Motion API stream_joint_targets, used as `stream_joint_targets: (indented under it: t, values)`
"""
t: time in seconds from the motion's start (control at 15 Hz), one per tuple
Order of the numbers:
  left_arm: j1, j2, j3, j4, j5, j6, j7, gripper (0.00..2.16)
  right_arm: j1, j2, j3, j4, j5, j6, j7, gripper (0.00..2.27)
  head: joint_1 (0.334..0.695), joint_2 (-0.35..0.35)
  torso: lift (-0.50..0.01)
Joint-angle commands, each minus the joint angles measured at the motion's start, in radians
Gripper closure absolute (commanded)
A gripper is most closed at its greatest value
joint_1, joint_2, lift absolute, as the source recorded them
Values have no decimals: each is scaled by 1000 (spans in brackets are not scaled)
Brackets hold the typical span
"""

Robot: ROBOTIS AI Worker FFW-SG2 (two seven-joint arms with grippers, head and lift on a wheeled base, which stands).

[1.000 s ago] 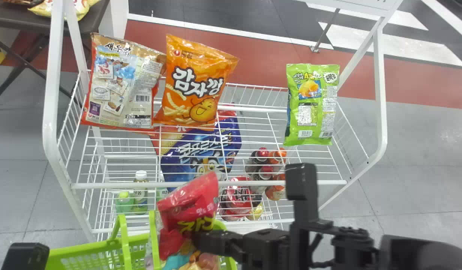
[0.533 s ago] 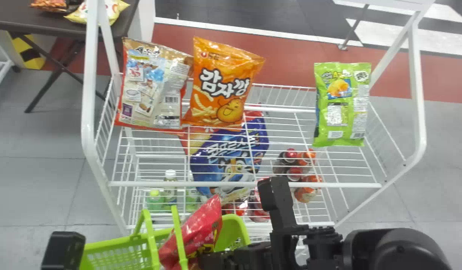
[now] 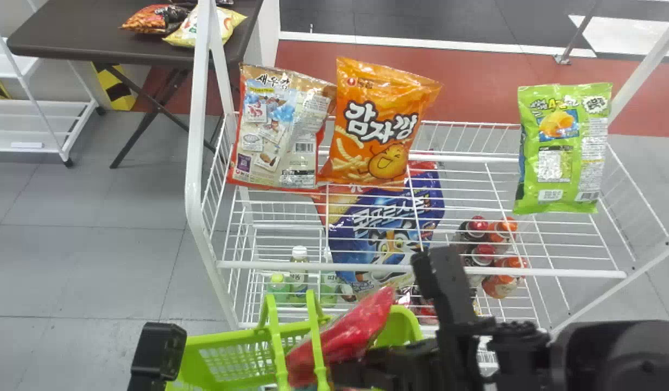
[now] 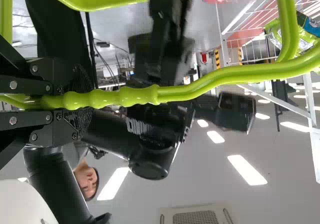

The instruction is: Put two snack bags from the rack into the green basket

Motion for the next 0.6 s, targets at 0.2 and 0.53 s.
stream_joint_targets:
  t: [0.2,0.53]
  values:
    - [1,0,0,-1,-2,1,10,1065,11,-6,-85,-104,-81,5,45,93,695,-169,-3]
    - [0,0,0,-3,-3,1,13,1065,46,-8,-16,-142,-62,5,68,103,695,-118,-3]
